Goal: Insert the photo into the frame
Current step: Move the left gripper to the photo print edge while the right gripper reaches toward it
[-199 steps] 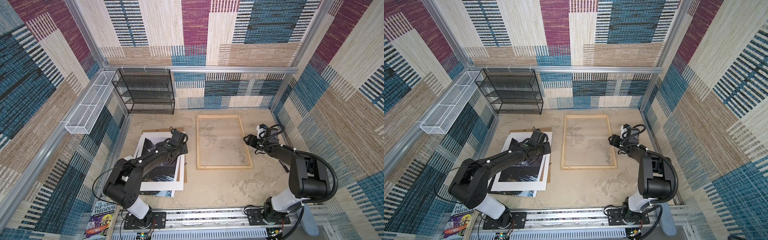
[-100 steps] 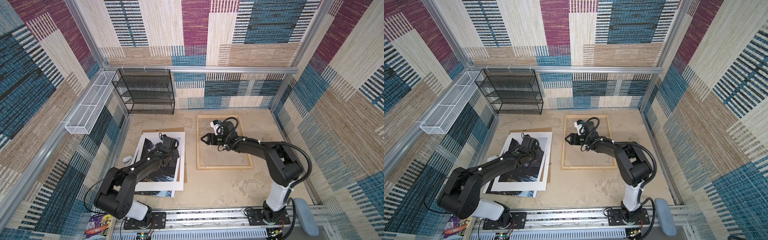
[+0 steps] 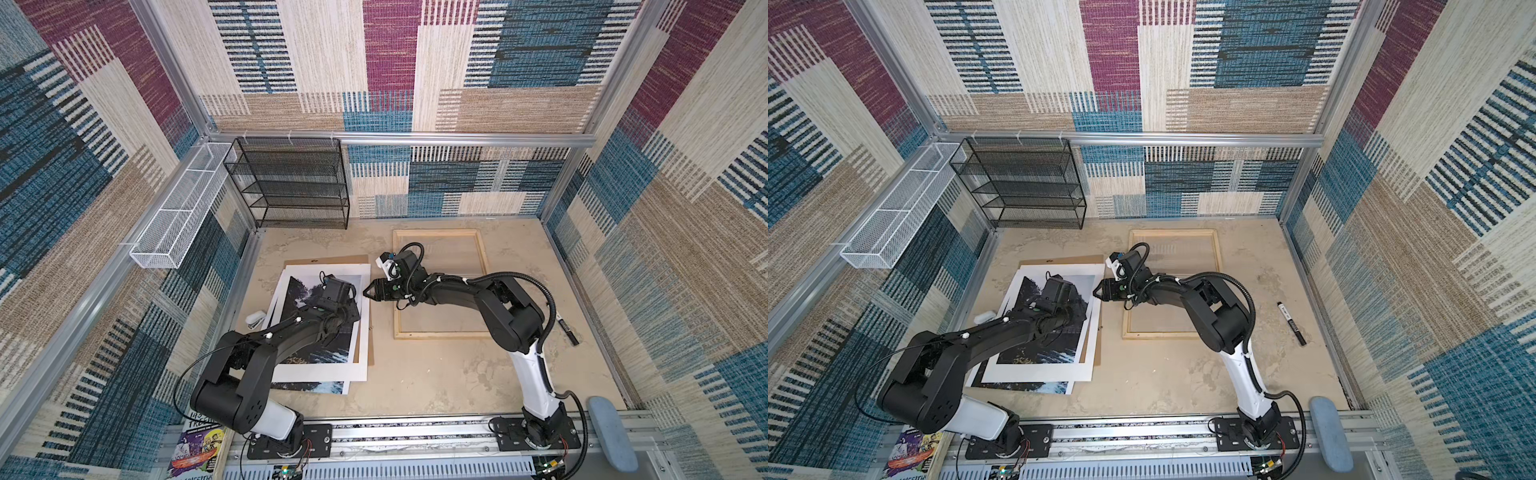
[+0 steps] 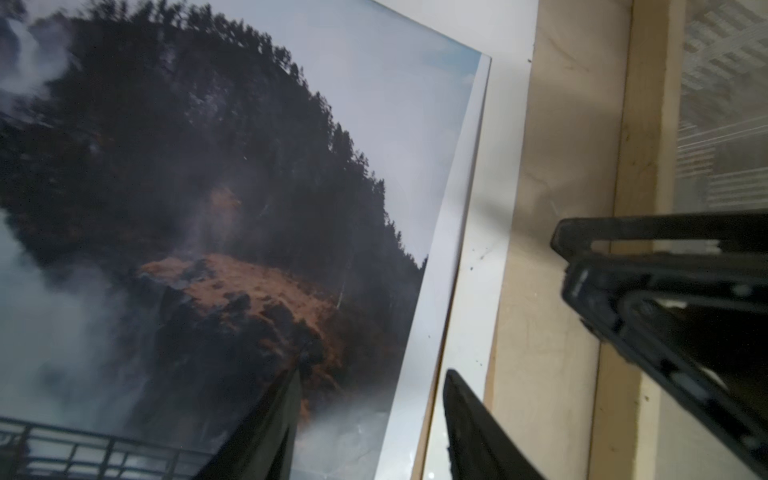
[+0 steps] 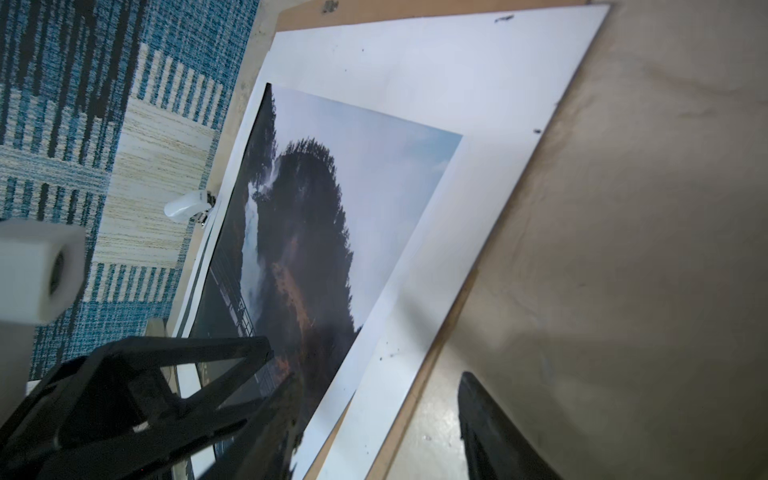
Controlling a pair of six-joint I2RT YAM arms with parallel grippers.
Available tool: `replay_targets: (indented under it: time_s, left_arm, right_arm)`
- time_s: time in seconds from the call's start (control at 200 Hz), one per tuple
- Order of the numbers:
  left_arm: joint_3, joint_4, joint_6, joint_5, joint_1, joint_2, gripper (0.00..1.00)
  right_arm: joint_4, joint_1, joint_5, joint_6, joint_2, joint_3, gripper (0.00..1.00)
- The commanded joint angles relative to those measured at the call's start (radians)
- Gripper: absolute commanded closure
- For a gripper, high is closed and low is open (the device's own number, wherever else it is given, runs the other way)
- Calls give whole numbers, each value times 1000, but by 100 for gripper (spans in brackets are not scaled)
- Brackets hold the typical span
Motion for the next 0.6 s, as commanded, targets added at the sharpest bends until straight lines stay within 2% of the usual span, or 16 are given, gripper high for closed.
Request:
replay_targets:
  time_s: [0.0,0.411,0.596]
  left_arm:
    - [9,36,-22,45,1,15,42]
    - [15,101,-3,143,1,72,47]
    - [35,89,12,154,1,110,49]
  right_arm:
    - [-28,4,29,16,18,28,39]
    - [-101,4,8,9,110,186,39]
    - [-102,3,-29,11,129,220,39]
